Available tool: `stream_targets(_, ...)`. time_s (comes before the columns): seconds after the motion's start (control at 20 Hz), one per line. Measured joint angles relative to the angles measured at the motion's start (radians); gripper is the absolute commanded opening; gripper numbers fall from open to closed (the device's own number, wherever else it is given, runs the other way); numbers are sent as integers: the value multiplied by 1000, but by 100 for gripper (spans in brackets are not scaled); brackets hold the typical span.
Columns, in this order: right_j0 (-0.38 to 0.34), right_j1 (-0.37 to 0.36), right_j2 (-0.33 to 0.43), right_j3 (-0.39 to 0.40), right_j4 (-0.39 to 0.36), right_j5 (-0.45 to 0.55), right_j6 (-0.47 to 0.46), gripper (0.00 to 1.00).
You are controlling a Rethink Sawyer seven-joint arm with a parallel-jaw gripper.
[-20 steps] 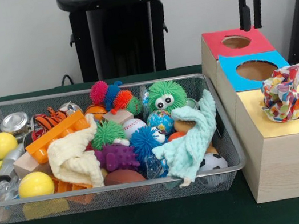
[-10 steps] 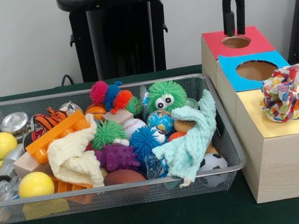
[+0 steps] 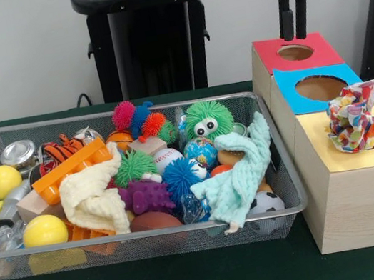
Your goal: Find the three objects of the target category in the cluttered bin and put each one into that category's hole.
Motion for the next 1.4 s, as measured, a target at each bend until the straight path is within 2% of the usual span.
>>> stream_targets(0.4,-11,-17,16,0,-87,12,0,0)
stream_targets(0.6,-39,-46,48,11,-124,23,0,0)
stream_targets(0.8,-85,-87,99,46,-130,23,0,0)
stream_targets(0.85,-131,-116,148,77,-123,20,0,0)
stream_targets(1.0,-187,-139,208,106,-116,17,0,0)
stream_targets(1.25,-268,-135,298,106,-135,17,0,0)
stream_targets(1.4,-284,-122,323,100,-153,17,0,0)
